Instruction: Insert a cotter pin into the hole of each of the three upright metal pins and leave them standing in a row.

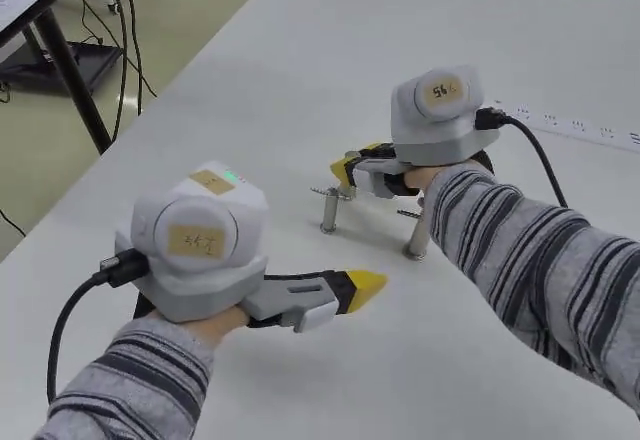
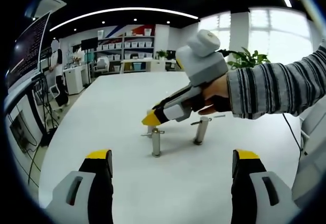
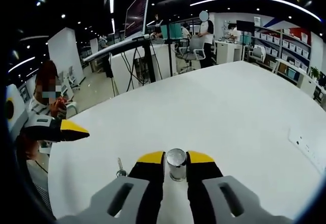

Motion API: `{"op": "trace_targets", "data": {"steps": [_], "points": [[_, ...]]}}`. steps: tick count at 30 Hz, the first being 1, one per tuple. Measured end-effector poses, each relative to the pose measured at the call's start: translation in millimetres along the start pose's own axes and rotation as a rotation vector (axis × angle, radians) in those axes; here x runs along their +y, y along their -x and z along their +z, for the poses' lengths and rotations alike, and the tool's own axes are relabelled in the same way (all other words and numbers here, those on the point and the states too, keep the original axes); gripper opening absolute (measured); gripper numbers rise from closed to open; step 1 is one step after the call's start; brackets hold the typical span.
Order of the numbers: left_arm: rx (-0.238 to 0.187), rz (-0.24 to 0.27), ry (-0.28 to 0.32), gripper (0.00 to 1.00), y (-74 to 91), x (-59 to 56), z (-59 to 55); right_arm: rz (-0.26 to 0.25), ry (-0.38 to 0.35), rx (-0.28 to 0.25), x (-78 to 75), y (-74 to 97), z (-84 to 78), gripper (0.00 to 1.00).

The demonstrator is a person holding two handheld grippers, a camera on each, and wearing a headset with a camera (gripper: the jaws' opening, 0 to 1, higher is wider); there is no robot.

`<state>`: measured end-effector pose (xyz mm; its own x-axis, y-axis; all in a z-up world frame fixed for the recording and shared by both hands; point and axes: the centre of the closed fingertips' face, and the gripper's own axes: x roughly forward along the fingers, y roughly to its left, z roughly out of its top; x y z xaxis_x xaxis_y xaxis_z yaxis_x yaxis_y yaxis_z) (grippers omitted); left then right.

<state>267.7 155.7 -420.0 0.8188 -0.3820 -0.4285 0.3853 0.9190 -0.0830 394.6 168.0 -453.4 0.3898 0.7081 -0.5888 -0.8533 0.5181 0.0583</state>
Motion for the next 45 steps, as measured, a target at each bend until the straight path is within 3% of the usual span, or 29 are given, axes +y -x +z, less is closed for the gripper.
{"op": "trace_targets", "data": {"steps": [16, 27, 35, 45], "points": [[0.008, -0.028, -0.011, 0.97, -0.4, -6.6, -1.3, 0.016, 0.081, 0.050, -10.5, 9.4, -3.1, 0.08], [-0.002, -0.030, -0.020, 0.99, 0.5, -3.7, 1.3, -0.013, 0.096, 0.100, -33.2, 40.1, -17.6, 0.08], [-0.002, -0.042, -0.004, 0.99, 0.4, -3.1, 0.2, -0.039, 0.110, 0.143, -50.6, 67.7, -37.6, 0.08], [-0.001, -0.065, -0.025, 0.99, -1.3, -9.3, -0.3, -0.061, 0.090, 0.186, -66.1, 102.7, -68.2, 0.08]]}}
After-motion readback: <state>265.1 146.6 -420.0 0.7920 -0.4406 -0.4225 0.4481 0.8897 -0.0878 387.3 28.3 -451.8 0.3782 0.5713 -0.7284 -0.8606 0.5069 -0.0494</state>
